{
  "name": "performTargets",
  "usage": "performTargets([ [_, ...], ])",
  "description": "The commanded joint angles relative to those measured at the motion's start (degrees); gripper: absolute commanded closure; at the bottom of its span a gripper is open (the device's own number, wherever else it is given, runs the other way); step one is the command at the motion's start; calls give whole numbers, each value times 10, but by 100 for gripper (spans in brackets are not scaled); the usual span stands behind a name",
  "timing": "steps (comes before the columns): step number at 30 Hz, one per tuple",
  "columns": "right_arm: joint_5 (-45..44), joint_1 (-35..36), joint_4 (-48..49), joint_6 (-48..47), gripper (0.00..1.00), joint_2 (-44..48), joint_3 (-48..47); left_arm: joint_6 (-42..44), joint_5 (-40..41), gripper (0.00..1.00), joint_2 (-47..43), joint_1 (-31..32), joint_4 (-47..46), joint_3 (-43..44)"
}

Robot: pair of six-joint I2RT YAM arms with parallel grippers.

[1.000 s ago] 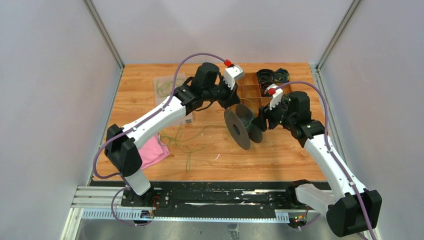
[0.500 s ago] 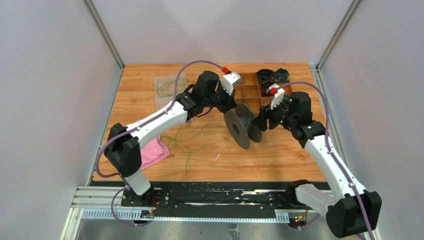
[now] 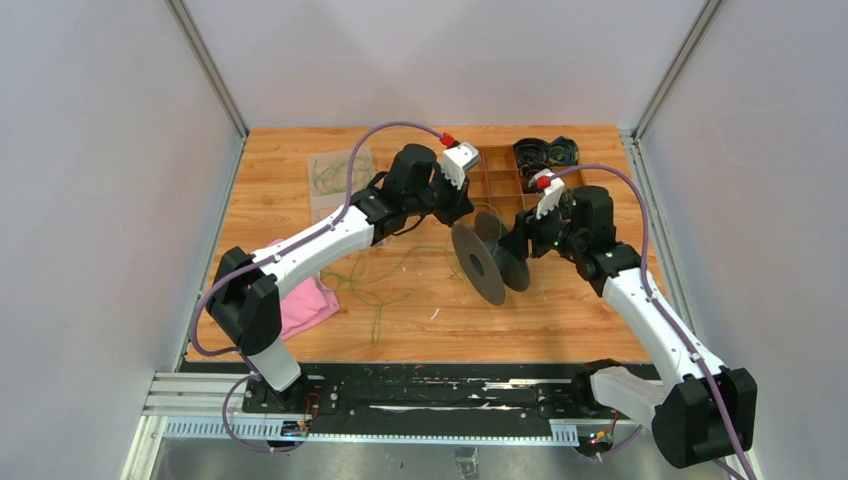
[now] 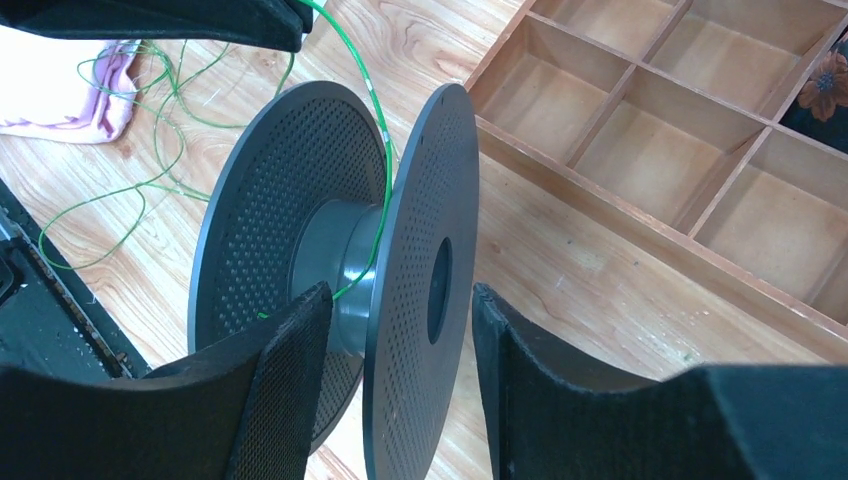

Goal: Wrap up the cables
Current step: Wrap the cable around the cable reel.

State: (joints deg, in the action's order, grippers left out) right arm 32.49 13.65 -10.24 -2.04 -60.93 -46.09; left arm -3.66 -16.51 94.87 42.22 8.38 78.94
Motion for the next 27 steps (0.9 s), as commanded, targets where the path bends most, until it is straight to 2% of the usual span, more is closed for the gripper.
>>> performTargets([
  [1,-23,15,31,11,47,-3,11,-9,8,100,-20,5,-26,-7],
  [7,-23,21,37,13,59,-10,15,-4,3,100,-19,7,-32,-14],
  [9,-24,21,36,11,65,-12,13,0,5,100,-18,7,-33,-16],
  [11,-28,21,32,8,67,-11,8,4,6,100,-17,7,-33,-16],
  [19,-53,20,-57,-39,39,2,-35,15,6,100,-19,7,-28,-13],
  [21,-56,21,-90,-58,35,9,-39,18,6,100,-20,7,-26,-12],
  [24,-63,20,-119,-82,34,27,-32,21,5,100,-20,7,-23,-11],
  [27,-59,20,-132,-90,44,41,-23,22,2,99,-22,7,-20,-8],
])
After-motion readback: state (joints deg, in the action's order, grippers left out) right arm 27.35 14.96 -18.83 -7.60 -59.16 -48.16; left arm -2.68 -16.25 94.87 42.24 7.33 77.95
